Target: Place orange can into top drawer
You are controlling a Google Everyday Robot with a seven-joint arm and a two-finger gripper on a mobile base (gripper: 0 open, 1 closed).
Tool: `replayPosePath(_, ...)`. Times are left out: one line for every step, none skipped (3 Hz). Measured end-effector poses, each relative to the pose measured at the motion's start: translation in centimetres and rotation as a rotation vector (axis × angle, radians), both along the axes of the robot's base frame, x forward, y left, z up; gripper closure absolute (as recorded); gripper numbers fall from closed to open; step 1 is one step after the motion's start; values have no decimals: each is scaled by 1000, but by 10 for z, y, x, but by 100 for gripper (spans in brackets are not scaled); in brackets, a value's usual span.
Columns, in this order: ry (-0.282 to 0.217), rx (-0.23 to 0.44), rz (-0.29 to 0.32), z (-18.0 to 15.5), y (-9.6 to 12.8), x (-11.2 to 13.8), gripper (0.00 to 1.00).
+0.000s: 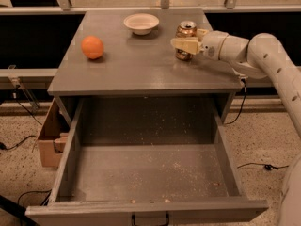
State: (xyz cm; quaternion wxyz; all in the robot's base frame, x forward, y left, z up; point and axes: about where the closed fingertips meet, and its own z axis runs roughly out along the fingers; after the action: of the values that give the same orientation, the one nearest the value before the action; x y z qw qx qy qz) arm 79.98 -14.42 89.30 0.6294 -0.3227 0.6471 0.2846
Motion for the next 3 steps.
replayPosePath(8, 15, 0, -7, -2, -3, 64)
replayPosePath(15, 82, 50, 11, -5, -17, 87)
replayPosePath(107, 146, 246, 62, 13, -88, 100)
